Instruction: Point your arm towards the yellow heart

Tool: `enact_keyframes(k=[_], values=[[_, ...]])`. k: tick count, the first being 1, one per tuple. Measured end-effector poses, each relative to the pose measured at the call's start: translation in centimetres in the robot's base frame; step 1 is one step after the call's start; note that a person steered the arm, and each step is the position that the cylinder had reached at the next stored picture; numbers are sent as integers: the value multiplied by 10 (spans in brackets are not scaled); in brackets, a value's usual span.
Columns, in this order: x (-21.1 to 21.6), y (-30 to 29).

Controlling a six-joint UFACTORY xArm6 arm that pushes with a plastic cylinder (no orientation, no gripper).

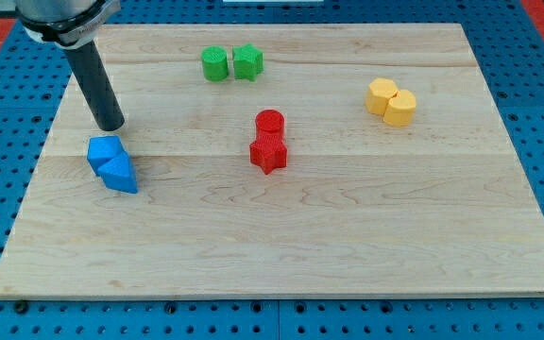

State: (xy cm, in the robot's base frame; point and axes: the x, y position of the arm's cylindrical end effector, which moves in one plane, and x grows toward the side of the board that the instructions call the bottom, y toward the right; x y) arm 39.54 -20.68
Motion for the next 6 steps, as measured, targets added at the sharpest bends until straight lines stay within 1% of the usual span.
enact_keyframes(k=[1, 2, 4, 5, 6], values=[[-1, 1], [-6, 59], [-17, 308], [-9, 337], [19, 351]])
